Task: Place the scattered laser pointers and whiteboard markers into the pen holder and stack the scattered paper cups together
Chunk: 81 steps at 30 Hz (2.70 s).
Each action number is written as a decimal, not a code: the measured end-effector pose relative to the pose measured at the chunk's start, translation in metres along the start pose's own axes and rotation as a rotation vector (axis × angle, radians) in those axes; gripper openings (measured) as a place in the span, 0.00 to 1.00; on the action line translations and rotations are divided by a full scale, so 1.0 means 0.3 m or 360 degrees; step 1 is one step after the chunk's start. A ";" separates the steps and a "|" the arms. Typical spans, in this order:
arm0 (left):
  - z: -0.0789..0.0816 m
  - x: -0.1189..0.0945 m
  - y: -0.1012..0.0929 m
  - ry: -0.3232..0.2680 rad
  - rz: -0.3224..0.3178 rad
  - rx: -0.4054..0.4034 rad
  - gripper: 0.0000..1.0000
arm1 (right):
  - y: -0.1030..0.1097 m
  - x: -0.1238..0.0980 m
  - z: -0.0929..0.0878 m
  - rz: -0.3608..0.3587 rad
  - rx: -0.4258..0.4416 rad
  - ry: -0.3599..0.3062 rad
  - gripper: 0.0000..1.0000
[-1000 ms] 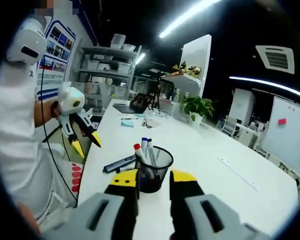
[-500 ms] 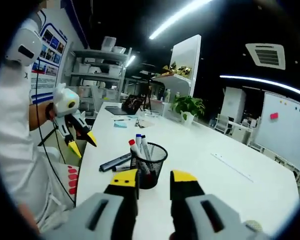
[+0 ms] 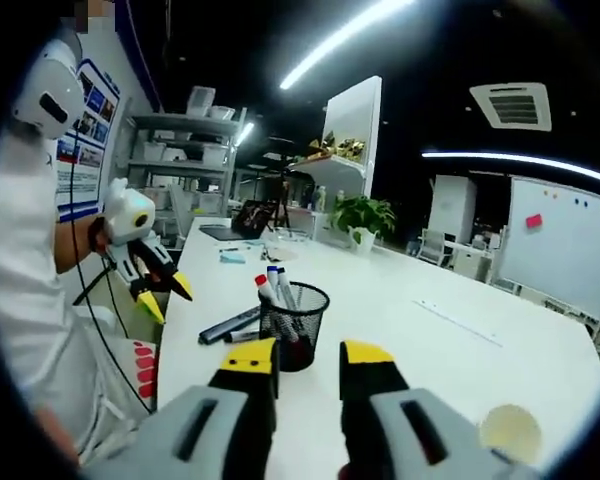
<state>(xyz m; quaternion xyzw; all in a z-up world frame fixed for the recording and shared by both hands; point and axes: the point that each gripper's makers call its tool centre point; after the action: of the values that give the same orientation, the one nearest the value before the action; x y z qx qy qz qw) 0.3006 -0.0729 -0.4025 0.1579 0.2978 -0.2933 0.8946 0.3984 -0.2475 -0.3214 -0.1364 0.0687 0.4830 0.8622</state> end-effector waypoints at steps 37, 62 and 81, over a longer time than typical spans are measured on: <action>0.055 0.046 -0.026 -0.0171 0.0057 -0.0110 0.42 | 0.035 -0.035 -0.096 -0.0035 0.0071 0.0049 0.23; 0.105 0.051 0.072 -0.0340 0.0305 -0.0191 0.46 | -0.124 -0.121 -0.107 -0.0426 0.0313 -0.0161 0.22; 0.068 0.101 0.111 -0.0445 0.0469 -0.0365 0.53 | -0.102 -0.154 -0.185 -0.0583 0.0443 -0.0174 0.21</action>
<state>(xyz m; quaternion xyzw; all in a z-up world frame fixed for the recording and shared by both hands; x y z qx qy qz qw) 0.3500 -0.0695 -0.4021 0.0549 0.1761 -0.1429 0.9724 0.4012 -0.3170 -0.3575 0.0000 0.0619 0.3111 0.9483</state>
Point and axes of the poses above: the point that each gripper's makers call its tool centre point, and the gripper's own axes: x roughly forward along the fingers, y roughly to its left, z roughly out of its top, and after that the axes turned 5 degrees about y, right-handed
